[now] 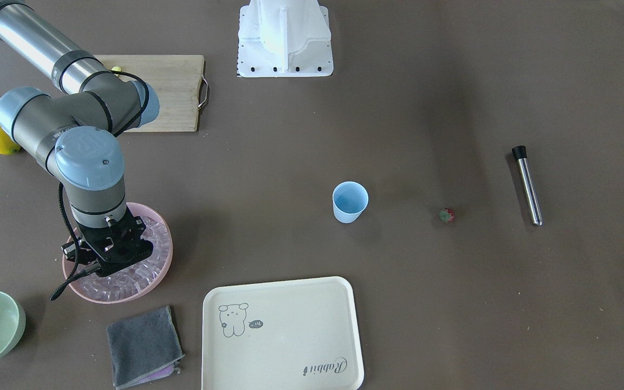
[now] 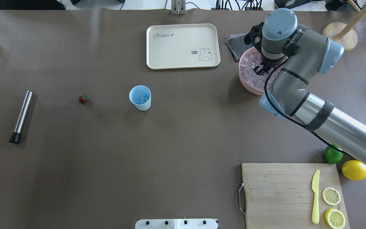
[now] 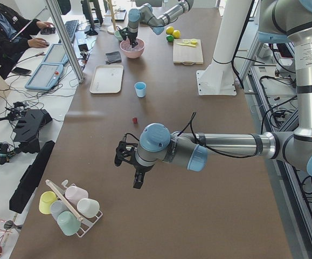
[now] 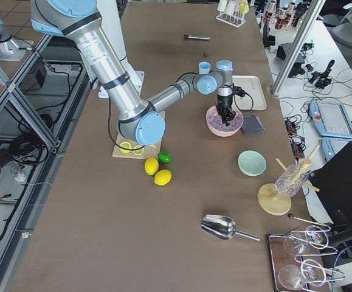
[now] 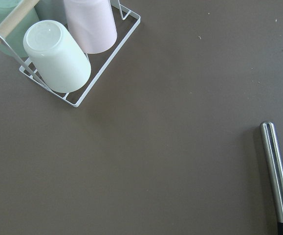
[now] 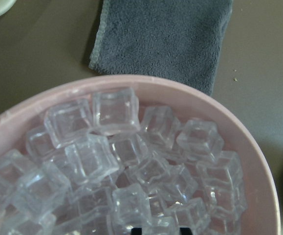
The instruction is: Mash ice and strawberries in cup
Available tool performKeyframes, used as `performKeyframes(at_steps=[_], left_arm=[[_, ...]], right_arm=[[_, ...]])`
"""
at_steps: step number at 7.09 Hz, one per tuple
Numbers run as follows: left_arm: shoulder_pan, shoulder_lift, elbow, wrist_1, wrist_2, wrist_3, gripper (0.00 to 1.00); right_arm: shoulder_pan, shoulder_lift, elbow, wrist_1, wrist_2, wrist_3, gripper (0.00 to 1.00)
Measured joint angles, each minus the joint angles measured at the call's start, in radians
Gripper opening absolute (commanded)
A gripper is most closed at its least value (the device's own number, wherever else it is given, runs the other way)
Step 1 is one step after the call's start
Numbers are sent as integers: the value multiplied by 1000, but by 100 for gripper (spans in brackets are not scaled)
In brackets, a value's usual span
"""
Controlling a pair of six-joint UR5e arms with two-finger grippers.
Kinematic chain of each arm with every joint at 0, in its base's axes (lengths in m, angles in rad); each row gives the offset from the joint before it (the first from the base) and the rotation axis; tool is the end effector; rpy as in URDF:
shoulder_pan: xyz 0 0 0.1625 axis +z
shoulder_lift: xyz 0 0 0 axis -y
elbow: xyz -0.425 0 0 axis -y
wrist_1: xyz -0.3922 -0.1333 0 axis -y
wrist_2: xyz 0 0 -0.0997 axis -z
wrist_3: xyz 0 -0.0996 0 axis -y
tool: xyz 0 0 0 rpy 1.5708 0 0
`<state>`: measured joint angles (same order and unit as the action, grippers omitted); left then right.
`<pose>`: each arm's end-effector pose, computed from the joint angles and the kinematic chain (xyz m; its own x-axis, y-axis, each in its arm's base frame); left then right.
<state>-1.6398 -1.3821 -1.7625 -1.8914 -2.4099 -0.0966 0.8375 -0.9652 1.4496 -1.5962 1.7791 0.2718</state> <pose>-0.0886 -0.4231 0.6102 0.6734 0.0979 -0.7328 0.1309 0.9597 0.2485 -0.3992 -0.6115 0.3725 0.8022 -0.5176 0.2975 0.3993 0.8357 0.3770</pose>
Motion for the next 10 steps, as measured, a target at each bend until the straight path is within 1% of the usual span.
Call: performKeyframes(at_steps=[2, 4, 5, 7, 8, 9, 10], left_arm=[[0, 0, 0, 0, 1, 0, 98], [0, 0, -1, 0, 1, 0, 98], [0, 0, 0, 0, 1, 0, 98], [0, 0, 1, 0, 1, -1, 98], [0, 1, 0, 0, 1, 0, 98], [0, 1, -1, -1, 0, -1, 98], [0, 1, -3, -1, 0, -2, 98]], right_arm=[[6, 14, 12, 0, 9, 3, 41], [20, 31, 24, 5, 39, 12, 41], [20, 32, 21, 10, 45, 23, 43], [11, 34, 10, 13, 45, 45, 67], [4, 34, 2, 14, 41, 47, 68], [-2, 35, -4, 14, 35, 48, 64], [-8, 35, -7, 17, 25, 49, 64]])
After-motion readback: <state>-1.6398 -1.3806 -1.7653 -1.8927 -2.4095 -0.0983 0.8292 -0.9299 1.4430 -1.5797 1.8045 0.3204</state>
